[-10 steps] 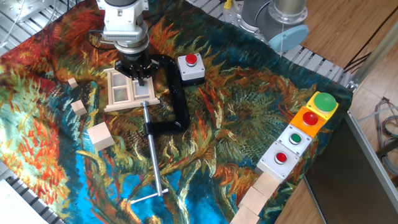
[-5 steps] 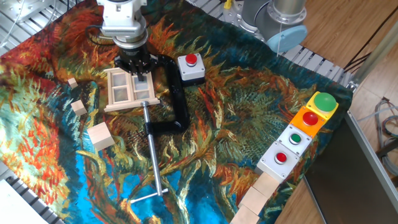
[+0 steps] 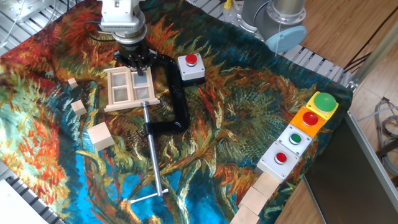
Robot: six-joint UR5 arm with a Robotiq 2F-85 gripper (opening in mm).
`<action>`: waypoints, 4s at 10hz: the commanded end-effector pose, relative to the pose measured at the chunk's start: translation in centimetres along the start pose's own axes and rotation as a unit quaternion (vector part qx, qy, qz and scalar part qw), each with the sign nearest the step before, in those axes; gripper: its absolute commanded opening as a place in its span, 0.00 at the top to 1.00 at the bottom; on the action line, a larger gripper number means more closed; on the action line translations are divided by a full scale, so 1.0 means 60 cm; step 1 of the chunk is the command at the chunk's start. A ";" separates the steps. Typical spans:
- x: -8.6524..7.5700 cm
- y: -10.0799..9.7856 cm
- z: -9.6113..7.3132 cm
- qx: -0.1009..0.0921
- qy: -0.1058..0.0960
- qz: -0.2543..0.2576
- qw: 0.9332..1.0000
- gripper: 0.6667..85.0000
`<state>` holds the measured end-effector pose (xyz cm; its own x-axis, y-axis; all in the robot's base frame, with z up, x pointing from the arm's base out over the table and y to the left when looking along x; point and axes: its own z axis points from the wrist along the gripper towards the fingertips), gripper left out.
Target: Close a sliding window
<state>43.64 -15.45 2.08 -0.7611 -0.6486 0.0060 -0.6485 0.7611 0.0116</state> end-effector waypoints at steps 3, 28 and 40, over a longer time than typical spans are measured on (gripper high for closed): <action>-0.015 0.008 -0.017 -0.006 -0.007 0.008 1.000 0.99; -0.008 -0.009 0.009 -0.003 -0.025 -0.007 1.000 0.99; -0.028 0.003 -0.071 -0.003 0.004 0.004 1.000 0.99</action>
<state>44.31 -14.98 4.36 -0.7558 -0.6547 0.0086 -0.6546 0.7558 0.0160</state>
